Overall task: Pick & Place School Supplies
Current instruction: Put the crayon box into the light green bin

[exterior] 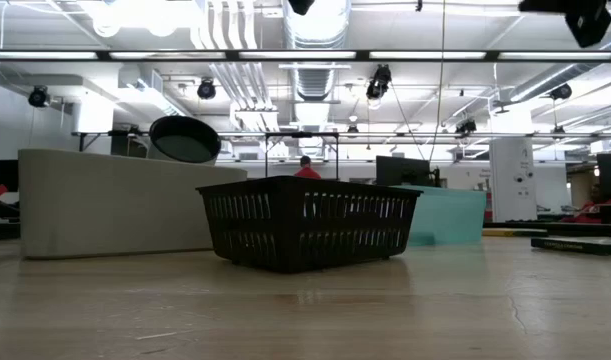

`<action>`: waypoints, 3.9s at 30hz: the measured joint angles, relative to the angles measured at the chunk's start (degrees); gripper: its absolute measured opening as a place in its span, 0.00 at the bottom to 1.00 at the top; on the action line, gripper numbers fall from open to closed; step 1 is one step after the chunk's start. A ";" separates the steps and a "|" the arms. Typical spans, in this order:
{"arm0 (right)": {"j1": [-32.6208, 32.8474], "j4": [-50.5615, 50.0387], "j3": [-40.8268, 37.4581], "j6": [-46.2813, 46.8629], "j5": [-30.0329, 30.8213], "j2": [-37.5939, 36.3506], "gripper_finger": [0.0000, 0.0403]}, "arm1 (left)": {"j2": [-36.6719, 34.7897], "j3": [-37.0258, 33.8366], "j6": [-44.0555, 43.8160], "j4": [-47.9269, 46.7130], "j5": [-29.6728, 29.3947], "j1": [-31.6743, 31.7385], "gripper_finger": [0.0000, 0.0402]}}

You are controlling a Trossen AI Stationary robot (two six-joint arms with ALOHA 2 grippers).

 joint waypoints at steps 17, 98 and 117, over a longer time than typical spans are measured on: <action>-13.92 -14.28 0.98 17.43 -33.05 3.81 0.02 | 10.44 -0.07 -5.53 11.38 7.97 0.02 0.37; -32.84 22.03 -14.73 13.36 -77.91 37.12 0.02 | 10.59 -0.07 -6.08 15.76 7.97 0.02 0.37; -29.93 16.57 -14.67 17.13 -66.05 37.23 0.02 | 10.59 -0.07 -6.10 15.77 7.97 0.02 0.37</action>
